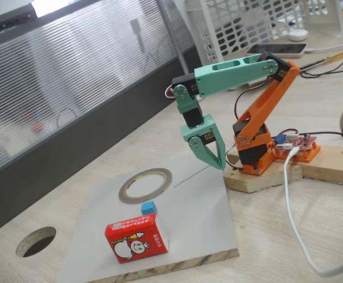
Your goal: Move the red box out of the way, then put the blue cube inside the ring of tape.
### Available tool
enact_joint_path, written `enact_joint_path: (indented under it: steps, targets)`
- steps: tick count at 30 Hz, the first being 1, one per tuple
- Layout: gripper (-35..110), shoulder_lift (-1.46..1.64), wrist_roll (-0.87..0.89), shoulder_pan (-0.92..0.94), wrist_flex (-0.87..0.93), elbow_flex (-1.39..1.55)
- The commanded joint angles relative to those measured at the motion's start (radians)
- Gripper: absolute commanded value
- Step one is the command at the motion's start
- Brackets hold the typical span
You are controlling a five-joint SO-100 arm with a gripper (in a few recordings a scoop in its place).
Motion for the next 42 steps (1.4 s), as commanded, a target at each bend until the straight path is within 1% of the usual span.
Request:
enact_joint_path:
  steps: [1,13,15,20,23,26,30,35,42]
  targets:
    - [0,0.08,0.011,-0.011,0.009,-0.011]
    - [0,0.078,0.011,-0.009,-0.008,-0.021]
    - [0,0.078,0.011,-0.006,-0.06,-0.028]
    - [0,0.078,0.012,-0.006,-0.273,-0.028]
    - [0,0.078,0.012,-0.006,-0.365,-0.025]
    - [0,0.077,0.014,-0.005,-0.408,-0.025]
    - [0,0.067,0.014,-0.005,-0.42,-0.026]
    - [0,-0.144,0.014,-0.012,-0.423,-0.078]
    - [0,-0.449,0.014,-0.017,-0.428,-0.449]
